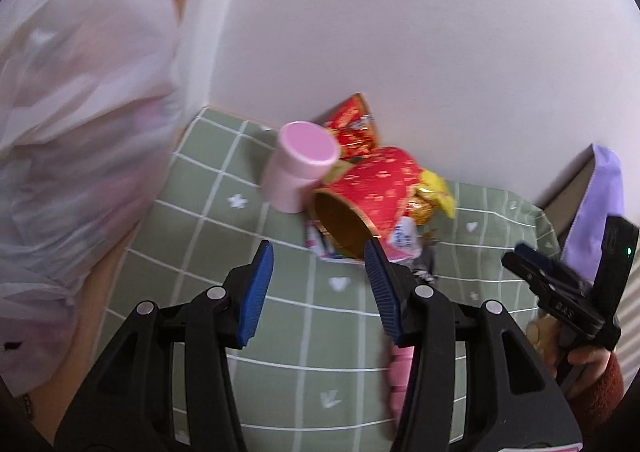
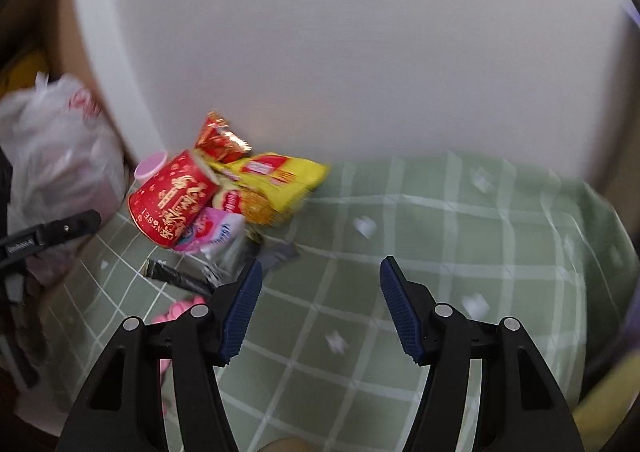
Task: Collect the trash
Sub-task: 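Move both tools back over the table toward the red cup and yellow packet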
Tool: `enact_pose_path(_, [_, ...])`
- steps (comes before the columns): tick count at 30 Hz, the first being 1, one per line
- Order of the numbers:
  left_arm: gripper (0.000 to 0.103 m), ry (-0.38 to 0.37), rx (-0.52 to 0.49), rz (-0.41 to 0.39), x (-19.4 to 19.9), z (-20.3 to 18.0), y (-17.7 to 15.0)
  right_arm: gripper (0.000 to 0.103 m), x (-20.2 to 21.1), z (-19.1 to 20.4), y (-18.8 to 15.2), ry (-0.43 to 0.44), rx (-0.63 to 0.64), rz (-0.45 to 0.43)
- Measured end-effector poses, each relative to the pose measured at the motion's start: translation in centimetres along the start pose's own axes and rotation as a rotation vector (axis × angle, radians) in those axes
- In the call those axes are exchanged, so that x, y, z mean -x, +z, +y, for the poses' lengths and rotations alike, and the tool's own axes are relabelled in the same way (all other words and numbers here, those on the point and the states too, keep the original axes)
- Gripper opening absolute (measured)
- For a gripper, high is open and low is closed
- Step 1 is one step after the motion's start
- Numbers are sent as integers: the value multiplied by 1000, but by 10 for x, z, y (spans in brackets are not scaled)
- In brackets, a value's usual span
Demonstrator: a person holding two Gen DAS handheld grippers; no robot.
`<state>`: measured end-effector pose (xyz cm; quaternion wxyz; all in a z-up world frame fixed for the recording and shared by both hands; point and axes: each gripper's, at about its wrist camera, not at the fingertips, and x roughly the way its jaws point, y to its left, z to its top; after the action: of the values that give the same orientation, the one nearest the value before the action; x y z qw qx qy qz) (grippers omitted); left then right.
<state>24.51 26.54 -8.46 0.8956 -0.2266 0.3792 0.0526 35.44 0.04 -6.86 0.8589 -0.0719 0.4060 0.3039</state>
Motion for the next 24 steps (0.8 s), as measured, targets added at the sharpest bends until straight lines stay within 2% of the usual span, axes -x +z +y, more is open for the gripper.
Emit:
enact_pose_path(3, [45, -18, 0, -3, 0, 7, 3, 58, -20, 22, 20, 57, 94, -18])
enact_pose_path(7, [45, -47, -53, -9, 3, 4, 8, 58, -43, 50, 50, 129, 227, -33])
enact_pose_path(9, [45, -53, -80, -9, 4, 0, 9, 58, -58, 59, 59, 112, 293, -24])
enact_pose_path(12, [45, -61, -90, -2, 2, -1, 10, 45, -82, 57, 63, 63, 349, 21])
enact_pose_path(14, [45, -76, -96, -4, 0, -3, 14, 35, -100, 45, 60, 61, 327, 78])
enact_pose_path(16, [45, -95, -114, -13, -3, -8, 20, 31, -104, 30, 55, 83, 260, 110])
enact_pose_path(17, [45, -105, -129, -16, -4, -13, 23, 24, -99, 25, 53, 94, 230, 105])
enact_pose_path(19, [46, -120, -175, -22, -9, -25, 27, 17, -82, 17, 46, 96, 171, 95])
enact_pose_path(24, [46, -120, -242, -42, -21, -49, 44, 16, -26, 5, 25, 75, 63, 35])
